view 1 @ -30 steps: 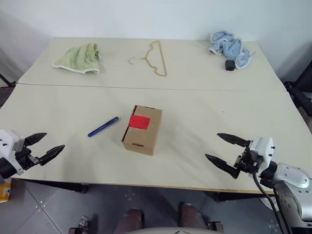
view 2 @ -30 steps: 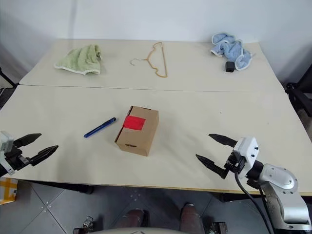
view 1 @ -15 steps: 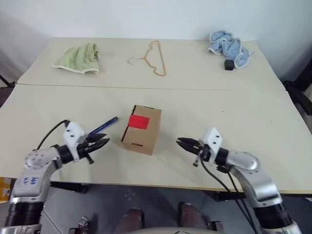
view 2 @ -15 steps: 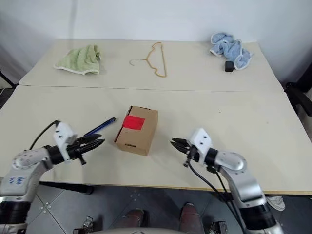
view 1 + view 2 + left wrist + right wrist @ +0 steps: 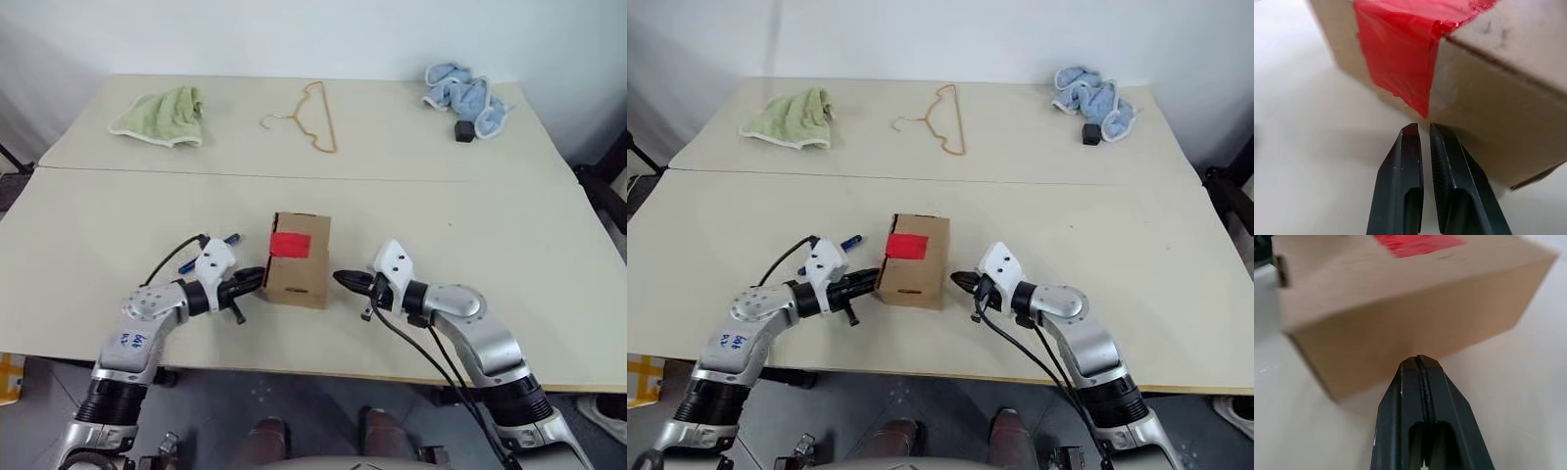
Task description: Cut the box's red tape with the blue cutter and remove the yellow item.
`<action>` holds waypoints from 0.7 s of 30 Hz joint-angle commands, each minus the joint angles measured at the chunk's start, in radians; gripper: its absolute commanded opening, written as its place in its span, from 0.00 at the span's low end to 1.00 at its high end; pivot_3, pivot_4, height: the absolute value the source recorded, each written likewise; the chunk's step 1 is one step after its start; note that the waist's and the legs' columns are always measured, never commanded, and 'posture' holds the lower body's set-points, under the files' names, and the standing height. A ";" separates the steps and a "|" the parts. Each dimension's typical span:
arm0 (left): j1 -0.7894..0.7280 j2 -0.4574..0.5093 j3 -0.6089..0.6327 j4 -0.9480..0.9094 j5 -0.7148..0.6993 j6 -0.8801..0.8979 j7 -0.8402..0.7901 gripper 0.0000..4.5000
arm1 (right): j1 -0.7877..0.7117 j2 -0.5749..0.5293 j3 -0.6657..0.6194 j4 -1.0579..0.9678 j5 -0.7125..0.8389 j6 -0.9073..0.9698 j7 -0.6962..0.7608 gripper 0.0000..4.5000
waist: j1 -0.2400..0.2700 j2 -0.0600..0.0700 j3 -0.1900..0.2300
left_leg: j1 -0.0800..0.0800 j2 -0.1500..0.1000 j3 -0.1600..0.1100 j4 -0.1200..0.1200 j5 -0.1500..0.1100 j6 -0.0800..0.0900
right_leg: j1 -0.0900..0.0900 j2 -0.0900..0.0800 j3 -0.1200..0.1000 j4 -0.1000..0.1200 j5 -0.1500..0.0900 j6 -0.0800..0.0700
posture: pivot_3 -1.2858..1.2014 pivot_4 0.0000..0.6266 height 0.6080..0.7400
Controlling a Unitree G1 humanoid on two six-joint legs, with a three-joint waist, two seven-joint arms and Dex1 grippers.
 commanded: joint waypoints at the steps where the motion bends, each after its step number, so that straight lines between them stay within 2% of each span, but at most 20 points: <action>1: -0.070 -0.038 -0.050 -0.007 0.023 -0.023 -0.005 0.08 | 0.016 -0.016 0.020 -0.098 0.056 0.069 0.043 0.00 | 0.001 0.000 0.000 | 0.000 0.000 0.000 0.000 0.000 0.000 | 0.000 0.000 0.000 0.000 0.000 0.000 | 0.52 0.24 1.00; 5: -0.113 -0.078 -0.076 0.024 0.039 -0.026 -0.020 0.08 | 0.027 -0.026 0.020 -0.137 0.072 0.116 0.045 0.00 | -0.001 0.000 0.000 | 0.000 0.000 0.000 0.001 0.000 0.000 | 0.000 0.000 0.000 0.000 0.000 0.000 | 0.52 0.24 1.00; 12: -0.247 -0.141 -0.078 0.211 0.125 -0.065 0.056 0.08 | 0.054 -0.063 0.023 -0.255 0.167 0.278 0.080 0.00 | 0.002 0.000 0.000 | -0.001 0.000 0.000 0.002 0.000 0.000 | 0.000 0.000 -0.001 0.000 0.000 0.000 | 0.52 0.24 1.00; 16: -0.230 -0.086 -0.051 0.211 0.139 -0.038 0.053 0.08 | 0.092 -0.131 -0.036 -0.288 0.194 0.301 0.086 0.00 | -0.001 0.000 0.000 | -0.001 0.000 0.000 0.002 0.000 0.000 | 0.000 0.000 0.000 0.000 0.000 0.000 | 0.52 0.24 1.00; 21: -0.102 0.080 0.008 0.071 0.063 0.042 -0.080 0.08 | 0.163 -0.249 -0.212 -0.296 0.268 0.317 0.114 0.00 | -0.001 0.000 0.000 | -0.001 0.000 0.000 0.001 0.000 0.001 | 0.000 0.000 0.000 -0.001 0.000 0.000 | 0.52 0.24 1.00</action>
